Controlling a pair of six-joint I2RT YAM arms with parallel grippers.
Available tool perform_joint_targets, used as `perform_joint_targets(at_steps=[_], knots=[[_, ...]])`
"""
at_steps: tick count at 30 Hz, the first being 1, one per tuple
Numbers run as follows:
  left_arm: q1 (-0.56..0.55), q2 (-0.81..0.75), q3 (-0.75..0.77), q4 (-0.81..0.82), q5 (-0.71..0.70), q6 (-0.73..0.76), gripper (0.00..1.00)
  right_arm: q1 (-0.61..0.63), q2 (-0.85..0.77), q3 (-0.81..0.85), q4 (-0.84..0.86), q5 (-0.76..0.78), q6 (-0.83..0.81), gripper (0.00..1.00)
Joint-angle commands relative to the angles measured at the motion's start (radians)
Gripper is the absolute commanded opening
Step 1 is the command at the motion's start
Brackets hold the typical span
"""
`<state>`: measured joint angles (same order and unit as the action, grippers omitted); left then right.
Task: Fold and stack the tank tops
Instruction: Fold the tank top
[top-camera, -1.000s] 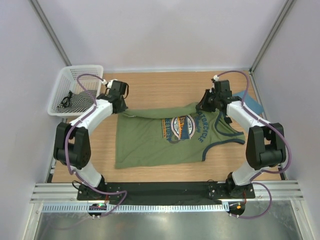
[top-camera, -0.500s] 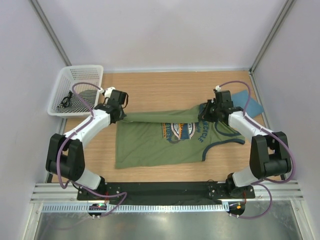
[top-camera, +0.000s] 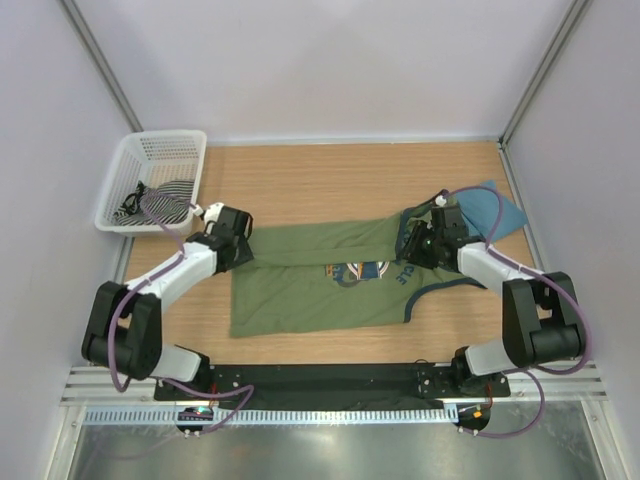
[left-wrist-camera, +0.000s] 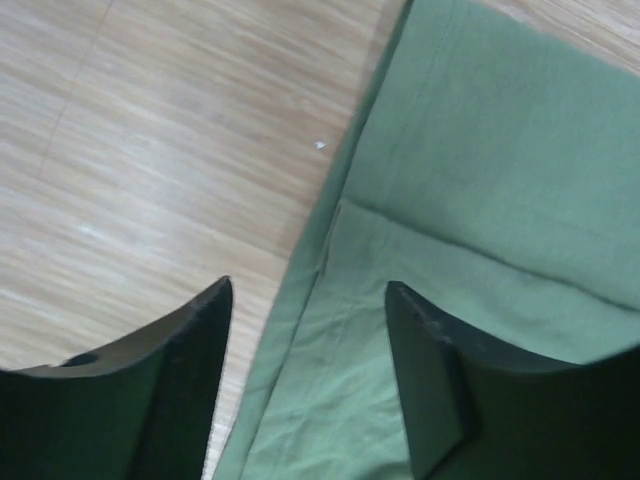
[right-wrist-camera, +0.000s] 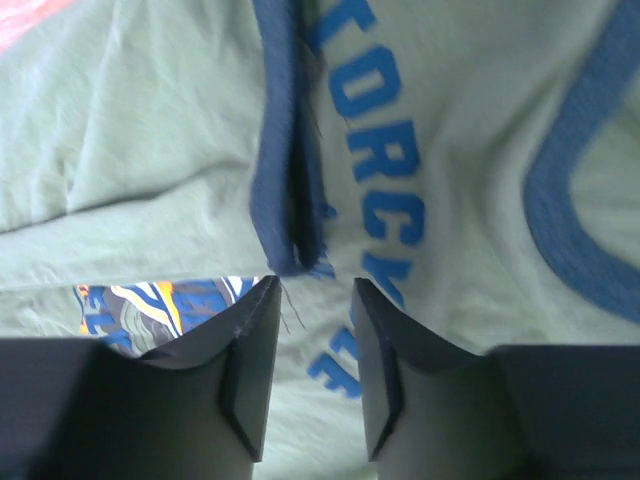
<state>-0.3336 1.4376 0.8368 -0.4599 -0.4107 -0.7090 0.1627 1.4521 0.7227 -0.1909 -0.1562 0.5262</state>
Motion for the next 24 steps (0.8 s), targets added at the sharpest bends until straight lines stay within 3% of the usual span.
perform_joint_targets(at_steps=[1,7,15,17,21,24], knots=[[-0.007,-0.118,-0.042,0.072,-0.037,-0.03,0.66,0.0,-0.094,-0.026,0.064,0.046,0.015,0.48],[-0.008,-0.177,-0.053,0.076,-0.045,-0.009,0.69,0.005,-0.147,-0.017,0.062,0.049,0.012,0.61],[-0.008,0.021,0.122,0.029,0.087,0.052,0.6,0.041,0.06,0.179,-0.031,0.041,-0.064,0.42],[-0.01,0.078,0.156,0.021,0.099,0.06,0.59,0.049,0.097,0.202,-0.041,0.046,-0.071,0.43],[-0.008,0.145,0.179,0.014,0.108,0.066,0.59,0.067,0.175,0.26,-0.048,0.052,-0.069,0.54],[-0.01,0.185,0.199,-0.005,0.133,0.072,0.58,0.081,0.22,0.29,-0.07,0.056,-0.072,0.51]])
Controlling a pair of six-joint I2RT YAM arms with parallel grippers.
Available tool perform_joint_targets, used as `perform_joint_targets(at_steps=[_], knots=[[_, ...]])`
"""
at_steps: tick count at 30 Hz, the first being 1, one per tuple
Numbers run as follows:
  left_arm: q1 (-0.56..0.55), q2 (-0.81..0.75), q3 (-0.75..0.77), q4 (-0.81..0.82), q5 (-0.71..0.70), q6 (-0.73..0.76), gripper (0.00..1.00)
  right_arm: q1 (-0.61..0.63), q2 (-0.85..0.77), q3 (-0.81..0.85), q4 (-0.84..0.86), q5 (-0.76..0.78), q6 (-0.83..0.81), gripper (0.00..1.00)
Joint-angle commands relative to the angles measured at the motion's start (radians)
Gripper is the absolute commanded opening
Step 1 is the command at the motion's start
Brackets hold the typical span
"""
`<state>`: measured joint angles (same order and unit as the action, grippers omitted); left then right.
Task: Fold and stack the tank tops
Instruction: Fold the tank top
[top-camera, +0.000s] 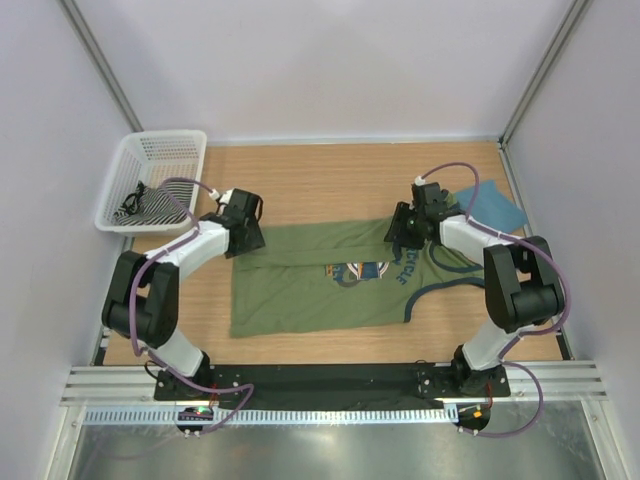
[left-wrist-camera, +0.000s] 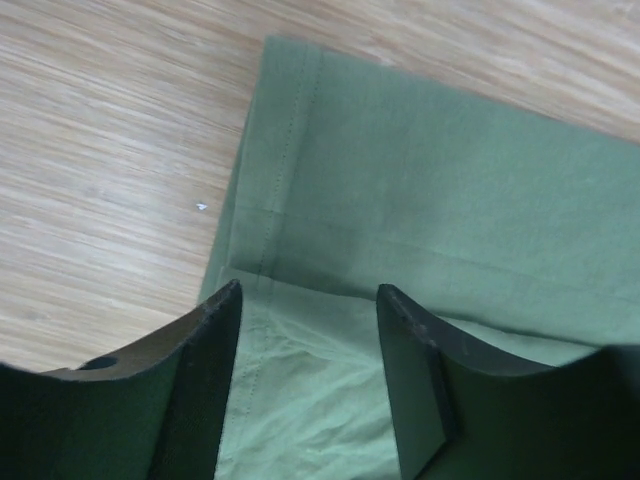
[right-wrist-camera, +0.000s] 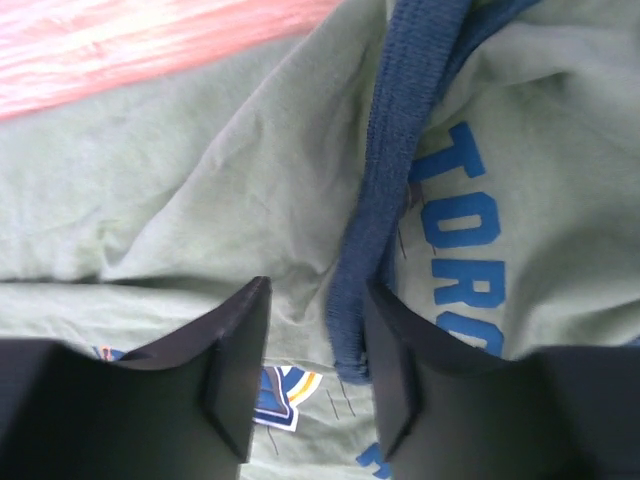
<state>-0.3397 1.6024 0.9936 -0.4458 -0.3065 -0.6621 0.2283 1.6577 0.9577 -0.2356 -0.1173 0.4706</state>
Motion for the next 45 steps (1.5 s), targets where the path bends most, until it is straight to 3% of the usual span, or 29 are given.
perform_joint_targets(at_steps=[1,3,8,9,23,27,32,35,40,45], knots=[[-0.002,0.027,0.043,-0.021,0.038,0.027,0.55,0.019,0.017,0.055,-0.028,0.021,-0.018,0.47],[-0.004,0.036,0.039,-0.025,0.043,0.032,0.37,0.026,0.016,0.05,-0.031,0.019,-0.027,0.33],[-0.002,0.004,-0.012,-0.019,0.061,0.03,0.1,0.032,-0.025,0.016,-0.048,0.024,-0.035,0.1],[-0.004,-0.004,-0.021,-0.013,0.061,0.03,0.0,0.031,-0.05,0.001,-0.047,0.025,-0.035,0.05],[-0.01,-0.18,-0.159,0.012,0.015,0.01,0.0,0.031,-0.167,-0.077,-0.065,0.057,-0.041,0.03],[-0.01,-0.19,-0.164,0.009,-0.02,0.009,0.38,0.031,-0.179,-0.092,-0.068,0.064,-0.04,0.09],[-0.01,-0.183,-0.13,0.006,-0.069,0.015,0.43,0.031,-0.196,-0.105,-0.071,0.07,-0.041,0.11],[-0.012,-0.151,-0.096,-0.004,-0.075,0.021,0.45,0.031,-0.193,-0.106,-0.073,0.071,-0.04,0.31],[-0.01,-0.121,-0.058,-0.007,-0.066,0.018,0.45,0.032,-0.211,-0.082,-0.087,0.064,-0.044,0.31],[-0.01,-0.078,-0.043,-0.005,-0.049,0.021,0.46,0.034,-0.21,-0.036,-0.134,0.085,-0.062,0.41]])
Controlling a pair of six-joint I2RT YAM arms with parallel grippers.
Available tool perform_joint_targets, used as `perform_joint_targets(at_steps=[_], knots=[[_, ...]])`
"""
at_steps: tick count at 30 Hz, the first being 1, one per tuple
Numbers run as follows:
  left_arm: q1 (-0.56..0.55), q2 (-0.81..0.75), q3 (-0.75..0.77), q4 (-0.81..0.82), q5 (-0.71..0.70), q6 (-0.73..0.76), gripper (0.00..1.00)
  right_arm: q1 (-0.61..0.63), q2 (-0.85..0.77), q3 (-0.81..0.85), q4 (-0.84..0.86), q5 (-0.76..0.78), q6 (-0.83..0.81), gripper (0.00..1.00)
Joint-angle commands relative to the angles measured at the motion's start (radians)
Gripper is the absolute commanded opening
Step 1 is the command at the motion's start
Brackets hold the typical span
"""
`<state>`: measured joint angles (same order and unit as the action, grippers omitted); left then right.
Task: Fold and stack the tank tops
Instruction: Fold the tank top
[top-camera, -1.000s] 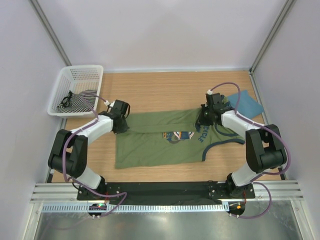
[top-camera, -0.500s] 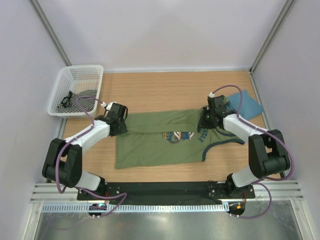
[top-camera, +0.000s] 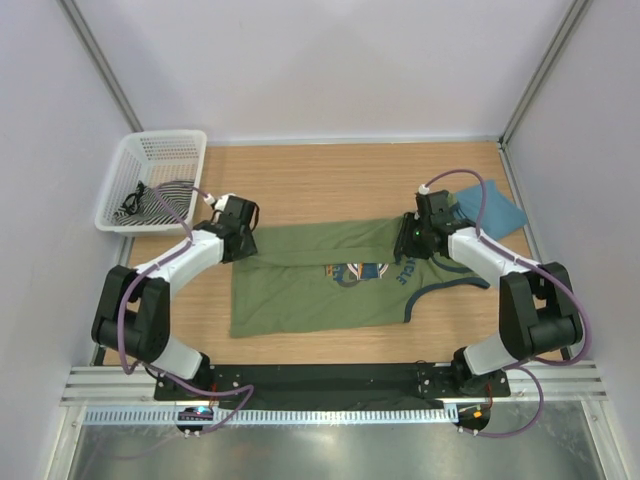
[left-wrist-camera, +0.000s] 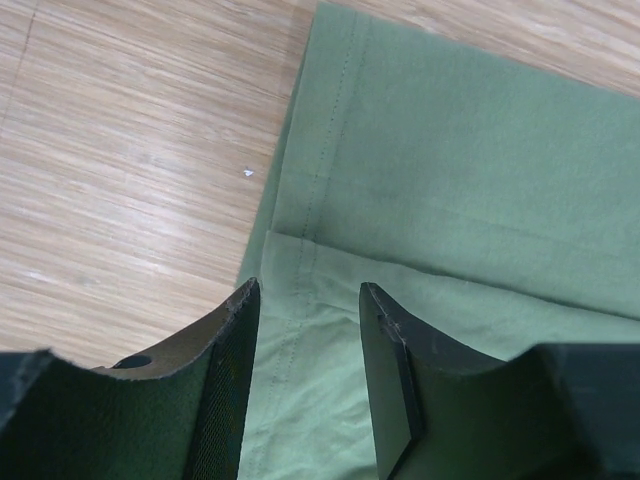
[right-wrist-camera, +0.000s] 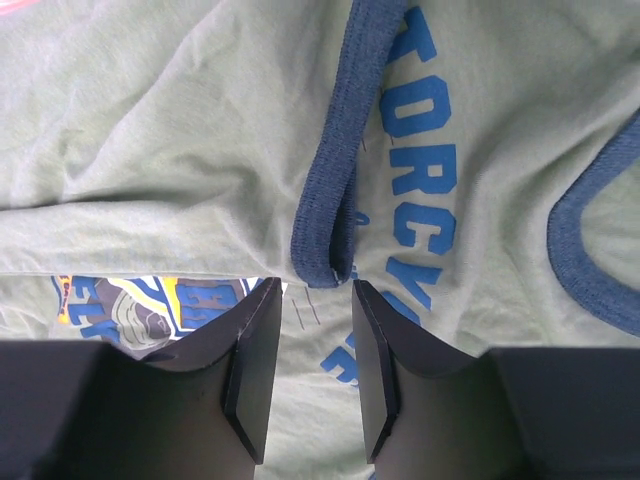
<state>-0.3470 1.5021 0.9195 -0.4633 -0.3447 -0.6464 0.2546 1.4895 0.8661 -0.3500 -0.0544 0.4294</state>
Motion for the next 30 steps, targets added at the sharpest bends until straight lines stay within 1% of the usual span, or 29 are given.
perform_joint_targets(at_steps=[1,7,8,10,11,12,13,18,23,26,30], knots=[[-0.004,0.029,0.033,0.014,-0.01,0.004,0.46,0.008,-0.043,0.057,-0.023,0.022,-0.02,0.41],[-0.004,0.105,0.054,0.026,-0.017,0.004,0.47,0.008,-0.064,0.065,-0.027,0.013,-0.017,0.41],[-0.003,0.115,0.058,0.026,-0.016,0.004,0.42,0.006,-0.07,0.067,-0.029,0.013,-0.018,0.41],[-0.004,0.125,0.059,0.028,-0.008,0.001,0.26,0.006,-0.075,0.07,-0.038,0.016,-0.023,0.41],[-0.006,0.122,0.055,0.028,-0.005,-0.002,0.1,0.006,-0.078,0.071,-0.041,0.018,-0.023,0.41],[-0.012,0.116,0.041,0.029,-0.008,-0.006,0.02,0.006,-0.081,0.073,-0.041,0.018,-0.026,0.4],[-0.017,0.095,0.032,0.029,-0.014,-0.01,0.0,0.006,-0.083,0.073,-0.044,0.013,-0.029,0.4],[-0.04,0.017,-0.027,0.025,-0.016,-0.021,0.0,0.021,-0.038,0.106,-0.056,-0.009,-0.047,0.4],[-0.058,-0.068,-0.074,0.009,-0.01,-0.025,0.0,0.075,0.043,0.154,-0.063,0.022,-0.057,0.45],[-0.064,-0.097,-0.114,0.006,-0.007,-0.032,0.0,0.086,0.1,0.195,-0.064,0.051,-0.055,0.45],[-0.063,-0.083,-0.136,0.006,0.006,-0.032,0.0,0.092,0.181,0.258,-0.072,0.097,-0.055,0.45]])
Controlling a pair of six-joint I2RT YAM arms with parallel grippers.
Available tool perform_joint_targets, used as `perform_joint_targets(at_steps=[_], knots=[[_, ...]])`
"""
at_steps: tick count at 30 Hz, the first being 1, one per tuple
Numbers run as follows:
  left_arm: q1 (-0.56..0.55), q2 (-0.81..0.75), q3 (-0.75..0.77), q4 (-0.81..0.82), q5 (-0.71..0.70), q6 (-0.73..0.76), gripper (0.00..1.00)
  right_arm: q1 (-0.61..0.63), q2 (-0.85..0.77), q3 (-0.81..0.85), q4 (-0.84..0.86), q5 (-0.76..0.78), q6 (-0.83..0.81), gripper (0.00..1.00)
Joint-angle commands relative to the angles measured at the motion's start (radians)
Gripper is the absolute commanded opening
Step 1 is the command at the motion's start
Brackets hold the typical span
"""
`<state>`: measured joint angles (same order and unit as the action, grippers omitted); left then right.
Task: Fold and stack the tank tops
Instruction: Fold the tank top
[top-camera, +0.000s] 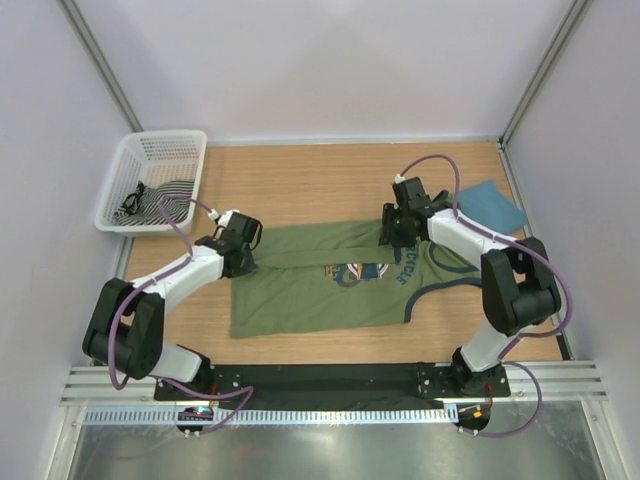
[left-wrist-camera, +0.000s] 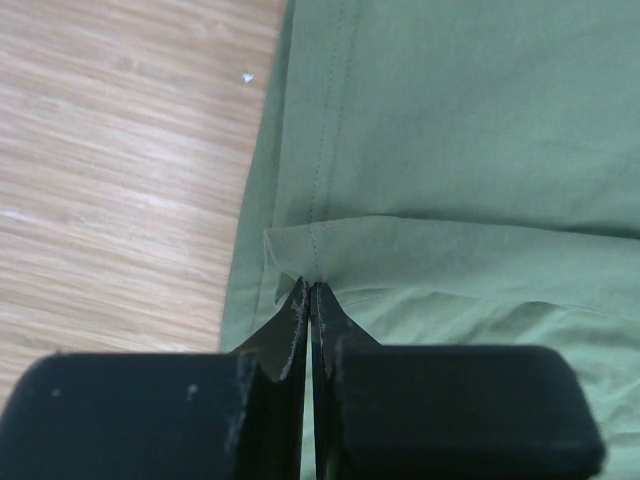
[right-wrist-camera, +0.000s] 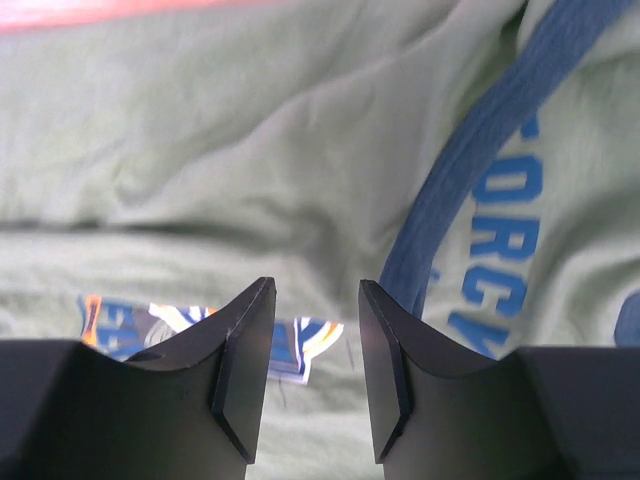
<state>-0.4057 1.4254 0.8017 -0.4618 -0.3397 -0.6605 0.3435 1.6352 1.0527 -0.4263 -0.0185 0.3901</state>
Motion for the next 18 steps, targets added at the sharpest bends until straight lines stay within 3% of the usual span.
perform_joint_targets(at_steps=[1,8,18], knots=[[-0.005,0.0,-0.019,0.006,0.002,-0.017,0.0,0.003,0.047,0.082,0.003,0.066,-0.014,0.45],[-0.007,0.017,-0.027,0.008,0.001,-0.018,0.0,0.031,0.141,0.116,-0.006,0.107,-0.01,0.41],[-0.008,0.07,0.008,-0.024,-0.019,-0.024,0.0,0.077,0.022,-0.025,-0.003,0.127,-0.02,0.09]])
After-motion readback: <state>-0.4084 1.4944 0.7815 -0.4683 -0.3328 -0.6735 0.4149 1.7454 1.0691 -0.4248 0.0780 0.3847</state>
